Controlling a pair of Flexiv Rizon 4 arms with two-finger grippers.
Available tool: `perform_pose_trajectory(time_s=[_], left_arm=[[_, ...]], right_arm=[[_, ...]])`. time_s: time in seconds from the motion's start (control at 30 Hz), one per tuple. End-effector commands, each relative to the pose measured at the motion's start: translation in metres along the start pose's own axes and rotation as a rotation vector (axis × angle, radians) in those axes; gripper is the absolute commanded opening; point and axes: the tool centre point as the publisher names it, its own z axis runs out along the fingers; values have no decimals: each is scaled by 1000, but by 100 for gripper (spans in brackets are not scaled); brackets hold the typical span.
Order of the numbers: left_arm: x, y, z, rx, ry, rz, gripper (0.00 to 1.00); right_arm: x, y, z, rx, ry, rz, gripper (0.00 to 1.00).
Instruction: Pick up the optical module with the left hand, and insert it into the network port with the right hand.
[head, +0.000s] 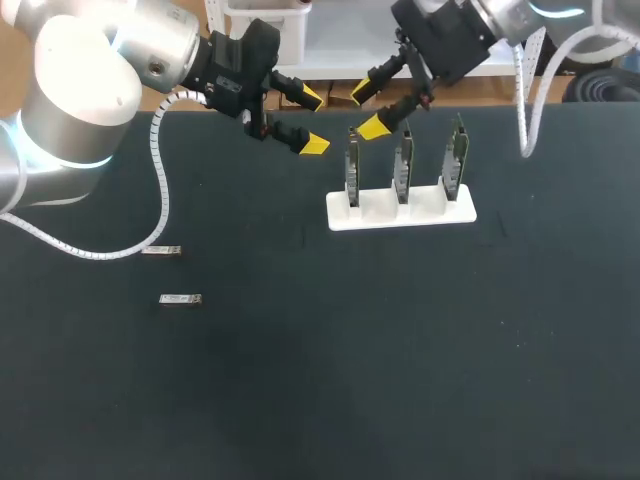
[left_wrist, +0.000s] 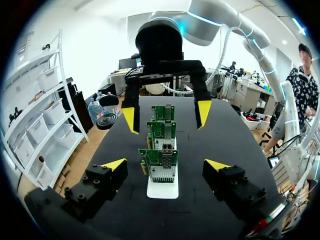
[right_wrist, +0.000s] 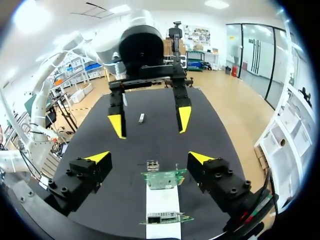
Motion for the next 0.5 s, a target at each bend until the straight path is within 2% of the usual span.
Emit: perform_pose_trajectory(time_s=[0.03,0.5], left_arm=[[-1,1,0,4,6,-2,100],[-1,1,0,4,6,-2,100]], right_arm=[[8,12,-6,16,-28,-15,100],[15,15,-9,23,-32,-2,99]])
